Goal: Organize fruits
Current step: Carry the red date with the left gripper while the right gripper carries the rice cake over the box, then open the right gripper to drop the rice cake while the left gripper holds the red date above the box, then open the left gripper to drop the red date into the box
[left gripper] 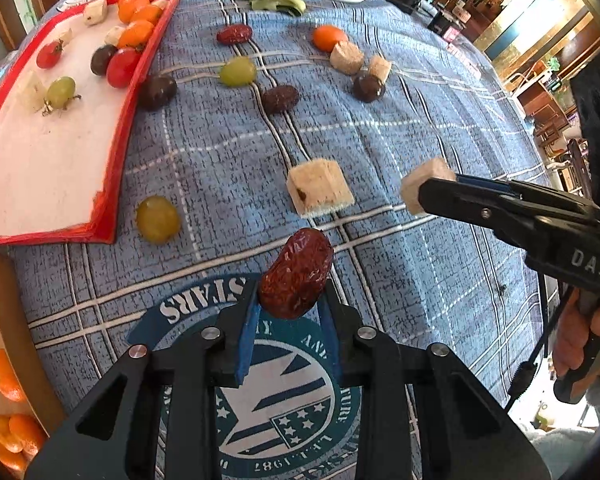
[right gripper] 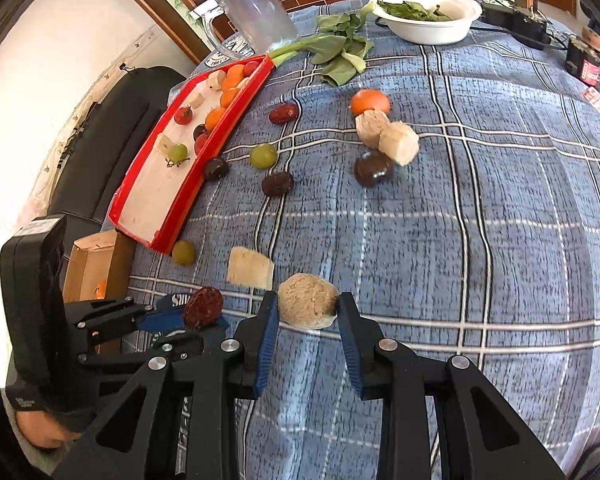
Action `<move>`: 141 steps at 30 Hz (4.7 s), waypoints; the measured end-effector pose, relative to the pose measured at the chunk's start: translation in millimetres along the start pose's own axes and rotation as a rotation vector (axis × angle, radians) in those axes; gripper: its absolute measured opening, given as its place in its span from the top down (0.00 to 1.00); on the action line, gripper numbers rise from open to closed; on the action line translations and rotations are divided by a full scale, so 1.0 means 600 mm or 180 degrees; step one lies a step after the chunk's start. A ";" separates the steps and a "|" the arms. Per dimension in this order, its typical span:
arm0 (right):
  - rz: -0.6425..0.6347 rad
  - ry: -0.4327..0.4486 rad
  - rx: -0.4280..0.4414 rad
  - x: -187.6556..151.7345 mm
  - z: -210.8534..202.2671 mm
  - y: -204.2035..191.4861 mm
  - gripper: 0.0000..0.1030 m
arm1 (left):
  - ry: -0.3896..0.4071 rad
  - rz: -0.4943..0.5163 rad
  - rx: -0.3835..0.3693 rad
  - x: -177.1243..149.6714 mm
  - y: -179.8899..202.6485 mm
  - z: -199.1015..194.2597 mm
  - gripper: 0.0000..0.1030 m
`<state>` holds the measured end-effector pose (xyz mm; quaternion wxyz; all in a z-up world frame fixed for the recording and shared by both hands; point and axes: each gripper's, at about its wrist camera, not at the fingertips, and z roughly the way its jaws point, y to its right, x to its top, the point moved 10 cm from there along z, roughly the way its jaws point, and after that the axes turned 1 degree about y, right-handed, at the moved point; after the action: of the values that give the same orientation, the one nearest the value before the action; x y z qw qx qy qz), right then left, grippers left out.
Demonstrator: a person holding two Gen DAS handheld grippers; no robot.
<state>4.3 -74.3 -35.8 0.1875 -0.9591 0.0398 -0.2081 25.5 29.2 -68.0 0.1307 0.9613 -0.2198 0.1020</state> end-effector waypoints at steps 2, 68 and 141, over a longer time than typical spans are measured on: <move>-0.0012 0.0001 -0.0001 -0.005 -0.003 -0.001 0.70 | -0.0023 0.0015 0.0019 0.002 0.002 0.001 0.74; -0.0842 -0.0183 0.0442 -0.050 0.020 -0.274 0.71 | 0.0644 -0.0687 0.0442 -0.072 -0.178 -0.186 0.74; -0.1178 0.0071 0.0351 -0.008 0.087 -0.446 0.46 | 0.0633 -0.1225 0.0741 -0.120 -0.370 -0.204 0.49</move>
<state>20.9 192.0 19.1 0.1979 -0.9360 -0.1466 -0.2514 44.9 286.9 -16.1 0.0571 0.9793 -0.0054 0.1940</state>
